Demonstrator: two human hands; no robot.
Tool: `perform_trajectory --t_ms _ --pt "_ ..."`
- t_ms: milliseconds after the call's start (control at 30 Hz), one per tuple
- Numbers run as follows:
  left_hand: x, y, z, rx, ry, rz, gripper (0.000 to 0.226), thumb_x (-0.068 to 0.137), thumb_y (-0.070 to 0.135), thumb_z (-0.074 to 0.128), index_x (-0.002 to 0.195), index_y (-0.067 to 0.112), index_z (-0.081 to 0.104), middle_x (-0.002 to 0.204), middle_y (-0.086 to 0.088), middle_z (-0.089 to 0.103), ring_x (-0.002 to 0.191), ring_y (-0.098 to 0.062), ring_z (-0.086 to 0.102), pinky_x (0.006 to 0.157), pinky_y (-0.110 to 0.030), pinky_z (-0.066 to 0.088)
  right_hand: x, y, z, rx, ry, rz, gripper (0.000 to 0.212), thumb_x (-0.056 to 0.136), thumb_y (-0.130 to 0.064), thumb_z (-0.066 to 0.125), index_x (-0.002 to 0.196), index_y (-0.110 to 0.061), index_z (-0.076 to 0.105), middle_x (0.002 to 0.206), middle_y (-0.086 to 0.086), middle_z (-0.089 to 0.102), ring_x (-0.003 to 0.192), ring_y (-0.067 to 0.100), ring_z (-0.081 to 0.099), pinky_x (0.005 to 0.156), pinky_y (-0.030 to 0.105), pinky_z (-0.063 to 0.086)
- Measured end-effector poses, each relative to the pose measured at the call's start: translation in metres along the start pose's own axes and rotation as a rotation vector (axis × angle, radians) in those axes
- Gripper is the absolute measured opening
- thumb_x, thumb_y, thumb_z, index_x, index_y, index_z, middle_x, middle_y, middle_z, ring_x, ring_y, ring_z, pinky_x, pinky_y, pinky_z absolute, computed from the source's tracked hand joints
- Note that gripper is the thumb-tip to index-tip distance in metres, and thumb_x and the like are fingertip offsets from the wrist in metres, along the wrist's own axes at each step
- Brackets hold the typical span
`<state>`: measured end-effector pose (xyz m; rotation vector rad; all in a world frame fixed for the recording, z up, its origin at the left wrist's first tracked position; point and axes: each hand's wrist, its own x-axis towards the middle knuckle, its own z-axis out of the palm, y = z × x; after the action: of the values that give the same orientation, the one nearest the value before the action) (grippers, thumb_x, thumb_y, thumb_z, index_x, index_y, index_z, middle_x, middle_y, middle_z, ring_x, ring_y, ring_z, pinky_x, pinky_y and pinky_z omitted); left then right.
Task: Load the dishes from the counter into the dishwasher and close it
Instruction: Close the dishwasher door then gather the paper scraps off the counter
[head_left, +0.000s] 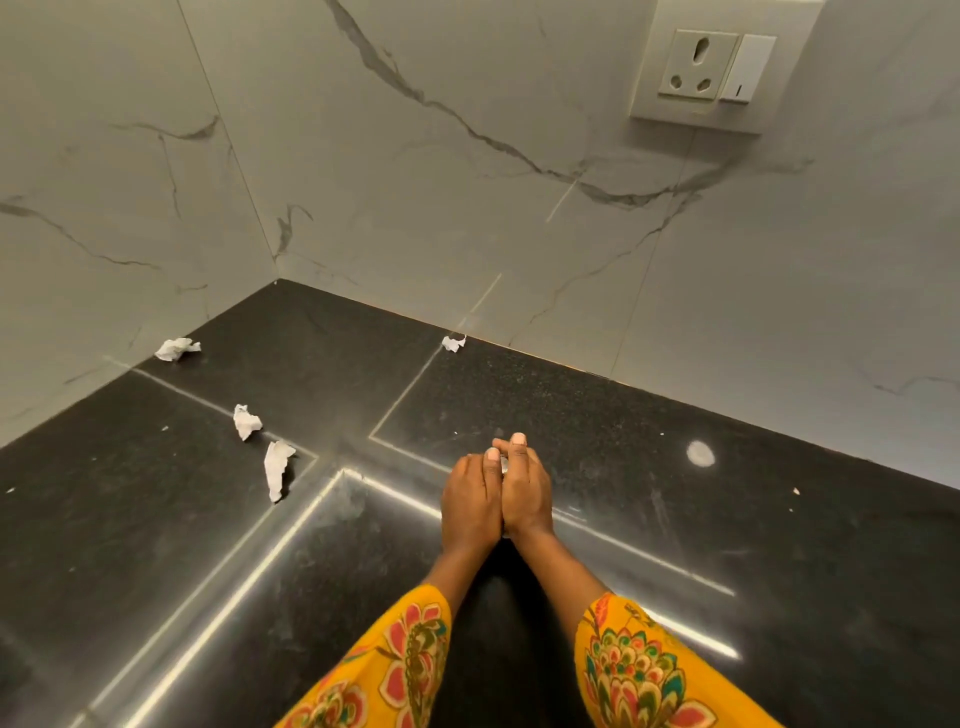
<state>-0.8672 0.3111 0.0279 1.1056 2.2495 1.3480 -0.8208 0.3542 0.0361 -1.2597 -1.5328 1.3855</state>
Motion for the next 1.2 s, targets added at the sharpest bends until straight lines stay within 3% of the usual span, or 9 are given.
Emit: perform_trajectory --t_ms 300,433,500,600,667,867,1000,1100,1200 --pt "-0.055 0.026 0.011 -0.194 0.034 -0.094 0.025 0.101 0.017 0.040 0.091 0.004 0.059 0.096 -0.005 0.051 0.086 -0.016 0.051 0.074 -0.024 0.038 -0.031 0.008 -0.026 0.678 -0.054 0.349 0.058 0.101 -0.040 0.024 0.109 0.002 0.064 0.102 0.015 0.066 0.094 0.024 0.060 0.093 0.036 0.047" --pt "-0.068 0.033 0.014 -0.351 0.122 -0.250 0.020 0.097 0.017 0.049 0.083 0.013 0.063 0.104 -0.008 0.057 0.093 -0.018 0.055 0.085 -0.031 0.045 -0.045 0.002 -0.034 0.728 -0.010 0.449 0.043 0.101 -0.032 0.036 0.086 -0.004 0.065 0.070 0.010 0.066 0.067 0.021 0.061 0.065 0.031 0.051" --pt "-0.074 0.037 0.015 -0.595 0.163 -0.370 0.021 0.094 0.014 0.054 0.077 0.020 0.064 0.098 -0.011 0.063 0.091 -0.024 0.062 0.083 -0.038 0.051 -0.050 -0.002 -0.035 0.735 0.044 0.450 0.039 0.099 -0.026 0.042 0.072 -0.006 0.062 0.057 0.006 0.064 0.058 0.020 0.059 0.060 0.029 0.049" --pt "-0.085 0.046 0.010 -1.026 0.149 -0.493 0.017 0.093 0.003 0.052 0.081 0.010 0.062 0.080 -0.011 0.066 0.070 -0.017 0.066 0.063 -0.027 0.055 -0.053 -0.007 -0.030 0.740 0.096 0.425 0.038 0.098 -0.018 0.046 0.064 -0.006 0.056 0.050 0.003 0.059 0.054 0.018 0.054 0.055 0.027 0.045" --pt "-0.087 0.046 0.008 -1.153 0.149 -0.524 0.014 0.091 0.001 0.053 0.086 0.010 0.063 0.082 -0.010 0.069 0.072 -0.017 0.067 0.066 -0.027 0.054 -0.055 -0.011 -0.026 0.731 0.106 0.418 0.037 0.098 -0.016 0.045 0.063 -0.007 0.054 0.046 0.001 0.058 0.052 0.016 0.054 0.054 0.025 0.044" --pt "-0.069 0.047 0.001 -1.283 0.276 -0.675 0.015 0.090 0.002 0.057 0.077 0.007 0.062 0.059 -0.003 0.067 0.053 -0.013 0.063 0.059 -0.027 0.052 -0.055 -0.025 -0.016 0.424 -0.113 0.288 0.031 0.095 -0.011 0.046 0.068 -0.009 0.060 0.067 0.005 0.056 0.060 0.015 0.051 0.059 0.028 0.044" --pt "-0.041 0.037 -0.006 -1.505 0.316 -0.743 0.008 0.091 0.008 0.054 0.089 0.004 0.060 0.078 -0.012 0.065 0.054 -0.016 0.066 0.053 -0.025 0.055 -0.034 -0.041 -0.010 0.233 -0.206 0.131 0.029 0.096 -0.017 0.045 0.073 -0.015 0.062 0.076 0.001 0.058 0.075 0.014 0.052 0.075 0.032 0.043" --pt "-0.023 0.032 -0.014 -1.617 0.369 -0.779 0.021 0.093 0.008 0.051 0.072 0.009 0.053 0.054 -0.005 0.061 0.045 -0.013 0.061 0.047 -0.022 0.052 -0.005 -0.041 -0.017 -0.143 -0.229 -0.066 0.026 0.098 -0.018 0.042 0.100 -0.008 0.066 0.104 0.009 0.062 0.099 0.022 0.056 0.089 0.033 0.041" --pt "-0.019 0.030 -0.022 -1.660 0.369 -0.759 0.027 0.095 0.007 0.047 0.069 0.011 0.050 0.046 0.000 0.057 0.050 -0.011 0.057 0.059 -0.025 0.048 0.017 -0.033 -0.029 -0.572 -0.417 -0.250 0.033 0.098 -0.012 0.039 0.125 -0.004 0.057 0.134 0.013 0.051 0.125 0.025 0.046 0.104 0.029 0.031"
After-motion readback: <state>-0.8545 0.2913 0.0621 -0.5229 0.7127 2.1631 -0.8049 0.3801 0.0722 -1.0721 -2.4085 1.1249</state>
